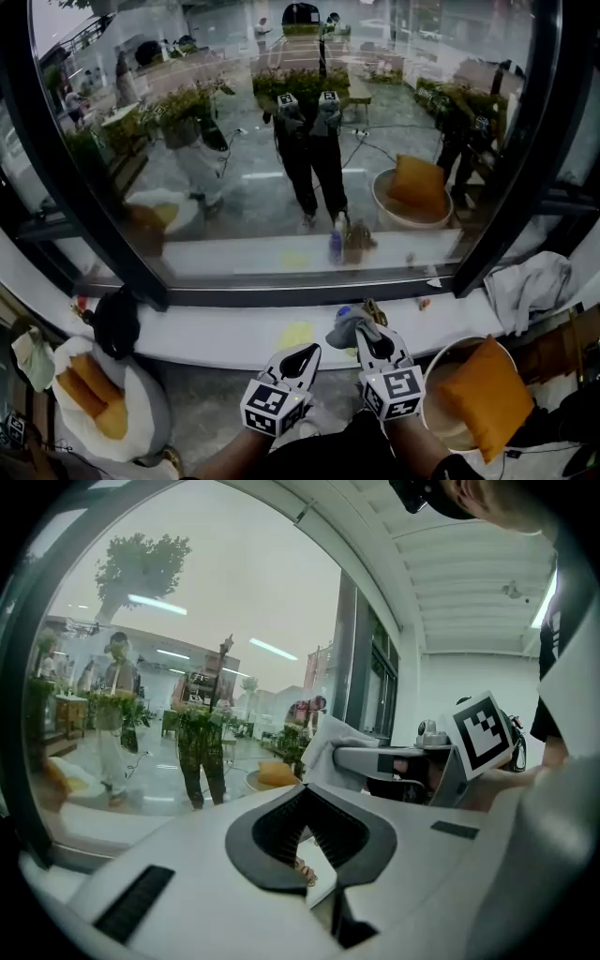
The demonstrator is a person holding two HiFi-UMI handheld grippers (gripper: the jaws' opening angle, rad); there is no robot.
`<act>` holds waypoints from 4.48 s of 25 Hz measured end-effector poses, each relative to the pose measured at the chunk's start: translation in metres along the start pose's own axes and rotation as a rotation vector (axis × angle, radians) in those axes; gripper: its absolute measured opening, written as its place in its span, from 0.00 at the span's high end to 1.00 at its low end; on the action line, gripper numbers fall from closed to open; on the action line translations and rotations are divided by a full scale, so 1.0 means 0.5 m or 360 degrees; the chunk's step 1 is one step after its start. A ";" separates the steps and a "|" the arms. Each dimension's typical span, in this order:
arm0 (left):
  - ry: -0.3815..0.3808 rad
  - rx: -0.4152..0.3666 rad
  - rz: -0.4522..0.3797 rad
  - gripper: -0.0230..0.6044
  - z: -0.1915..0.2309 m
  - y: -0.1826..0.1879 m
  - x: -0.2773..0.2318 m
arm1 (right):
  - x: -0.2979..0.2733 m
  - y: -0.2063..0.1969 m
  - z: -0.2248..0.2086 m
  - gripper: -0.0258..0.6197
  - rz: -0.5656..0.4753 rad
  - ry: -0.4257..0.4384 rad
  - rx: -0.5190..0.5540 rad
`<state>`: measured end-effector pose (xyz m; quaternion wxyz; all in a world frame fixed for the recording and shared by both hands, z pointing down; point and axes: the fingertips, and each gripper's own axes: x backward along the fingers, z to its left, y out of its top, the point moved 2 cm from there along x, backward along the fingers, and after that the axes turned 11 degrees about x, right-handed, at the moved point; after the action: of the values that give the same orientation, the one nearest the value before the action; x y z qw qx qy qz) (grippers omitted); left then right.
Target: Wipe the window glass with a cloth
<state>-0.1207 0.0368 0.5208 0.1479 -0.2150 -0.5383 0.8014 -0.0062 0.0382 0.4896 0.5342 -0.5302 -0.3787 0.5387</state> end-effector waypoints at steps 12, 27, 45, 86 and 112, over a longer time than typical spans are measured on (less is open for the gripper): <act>0.0048 0.0043 -0.0024 0.95 0.011 0.015 -0.022 | -0.030 0.020 -0.022 0.90 0.0005 0.0060 0.0031; 0.0287 0.0068 -0.0057 0.95 0.057 0.068 -0.160 | -0.175 0.038 -0.135 0.90 -0.0039 0.0314 0.0054; 0.0586 0.0118 -0.0205 0.95 0.127 0.192 -0.284 | -0.331 0.144 -0.223 0.90 -0.0191 0.0567 0.0095; 0.0164 -0.0120 -0.0193 0.95 0.528 0.438 -0.297 | -0.783 0.491 -0.079 0.90 -0.0424 0.0002 0.0445; 0.0042 -0.0120 -0.0190 0.95 0.554 0.442 -0.320 | -0.836 0.496 -0.081 0.90 -0.0381 -0.0155 0.0642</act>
<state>-0.1230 -0.3428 0.4364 0.1943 -0.1984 -0.5780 0.7673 -0.0655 -0.4122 0.3114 0.6705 -0.3375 -0.3489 0.5611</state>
